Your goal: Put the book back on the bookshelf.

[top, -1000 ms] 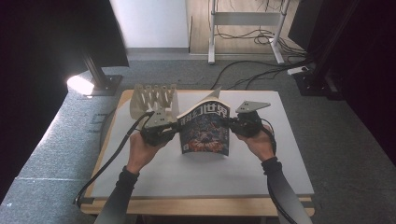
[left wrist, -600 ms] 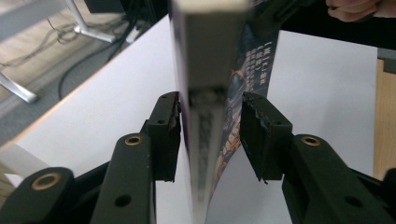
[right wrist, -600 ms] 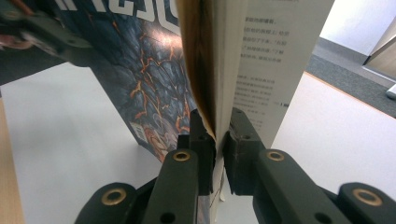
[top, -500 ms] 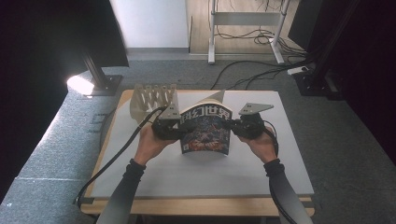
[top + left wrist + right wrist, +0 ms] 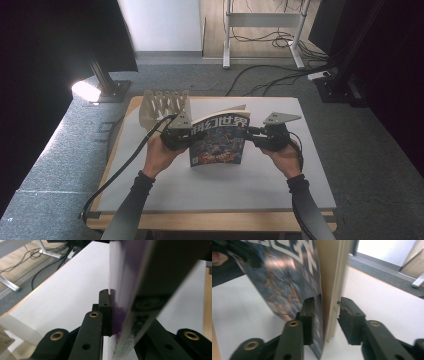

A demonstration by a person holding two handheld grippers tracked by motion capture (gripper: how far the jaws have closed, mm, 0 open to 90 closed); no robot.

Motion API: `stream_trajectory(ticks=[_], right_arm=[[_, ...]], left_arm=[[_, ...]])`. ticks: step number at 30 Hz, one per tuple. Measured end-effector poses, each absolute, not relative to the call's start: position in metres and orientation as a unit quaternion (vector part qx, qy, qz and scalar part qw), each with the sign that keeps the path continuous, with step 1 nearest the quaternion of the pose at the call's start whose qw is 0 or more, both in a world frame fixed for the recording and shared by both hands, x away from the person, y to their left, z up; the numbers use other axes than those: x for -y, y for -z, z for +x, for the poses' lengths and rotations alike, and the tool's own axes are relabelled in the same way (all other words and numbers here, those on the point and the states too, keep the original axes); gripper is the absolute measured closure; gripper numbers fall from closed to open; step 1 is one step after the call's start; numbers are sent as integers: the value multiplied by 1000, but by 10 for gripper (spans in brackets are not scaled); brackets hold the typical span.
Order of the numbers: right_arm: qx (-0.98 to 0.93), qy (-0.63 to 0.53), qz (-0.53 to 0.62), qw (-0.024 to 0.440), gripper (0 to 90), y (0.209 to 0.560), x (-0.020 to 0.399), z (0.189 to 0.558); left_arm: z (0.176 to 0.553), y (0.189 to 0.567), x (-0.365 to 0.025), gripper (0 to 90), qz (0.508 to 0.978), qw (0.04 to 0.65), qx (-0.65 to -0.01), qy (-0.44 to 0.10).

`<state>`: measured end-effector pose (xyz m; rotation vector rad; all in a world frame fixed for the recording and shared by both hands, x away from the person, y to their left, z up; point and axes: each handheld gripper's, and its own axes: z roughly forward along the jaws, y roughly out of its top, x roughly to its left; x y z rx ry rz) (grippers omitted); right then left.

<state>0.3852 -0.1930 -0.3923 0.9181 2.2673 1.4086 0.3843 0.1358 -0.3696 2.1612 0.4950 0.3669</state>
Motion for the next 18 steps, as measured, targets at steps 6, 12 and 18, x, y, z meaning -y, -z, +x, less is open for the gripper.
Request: stream_trajectory(ticks=[6, 12, 18], right_arm=[[-787, -488, 341, 162, 471, 404, 207, 383], [-795, -459, 358, 171, 305, 430, 215, 381], [-797, -438, 377, 174, 161, 451, 214, 380]], left_arm=[[382, 369, -151, 828, 860, 440, -217, -138], [374, 360, -167, 828, 857, 439, -231, -140], [366, 351, -183, 827, 850, 441, -251, -143]])
